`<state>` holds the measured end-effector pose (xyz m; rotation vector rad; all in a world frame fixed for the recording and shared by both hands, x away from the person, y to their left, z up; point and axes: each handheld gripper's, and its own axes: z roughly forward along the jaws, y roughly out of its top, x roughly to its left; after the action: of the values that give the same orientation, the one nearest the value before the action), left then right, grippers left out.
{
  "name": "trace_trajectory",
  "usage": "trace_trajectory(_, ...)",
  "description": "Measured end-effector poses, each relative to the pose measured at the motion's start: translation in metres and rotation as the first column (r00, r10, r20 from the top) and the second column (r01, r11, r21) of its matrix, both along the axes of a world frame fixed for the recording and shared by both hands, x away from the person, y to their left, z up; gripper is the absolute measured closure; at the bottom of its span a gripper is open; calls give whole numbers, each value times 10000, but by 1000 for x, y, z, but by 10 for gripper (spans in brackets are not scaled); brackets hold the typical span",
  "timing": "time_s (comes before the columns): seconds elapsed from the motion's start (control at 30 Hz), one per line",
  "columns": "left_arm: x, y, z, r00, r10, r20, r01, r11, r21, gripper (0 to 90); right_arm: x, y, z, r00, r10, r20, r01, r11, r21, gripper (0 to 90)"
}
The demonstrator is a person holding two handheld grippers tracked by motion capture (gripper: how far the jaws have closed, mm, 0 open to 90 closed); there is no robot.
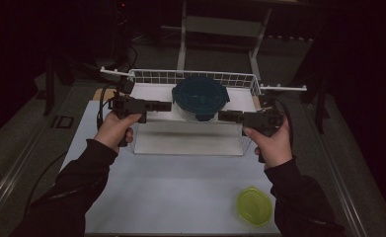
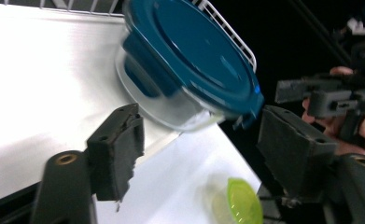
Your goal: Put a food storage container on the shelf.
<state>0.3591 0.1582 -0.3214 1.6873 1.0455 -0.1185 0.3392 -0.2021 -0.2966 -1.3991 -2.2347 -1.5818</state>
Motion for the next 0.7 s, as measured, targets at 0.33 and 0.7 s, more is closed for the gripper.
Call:
trace_trajectory(0.33,-39,-5,-17,9825,-238,1845,53,9950,1000,0,-12,21,-14,9960,687,580,-659,9967,-480,531)
trace_trajectory(0.7,-82,-15,-50,9595,-483,2777,-150,9750,2217,0,-13,34,-22,9948,737,706,-653,9912,-1147,676)
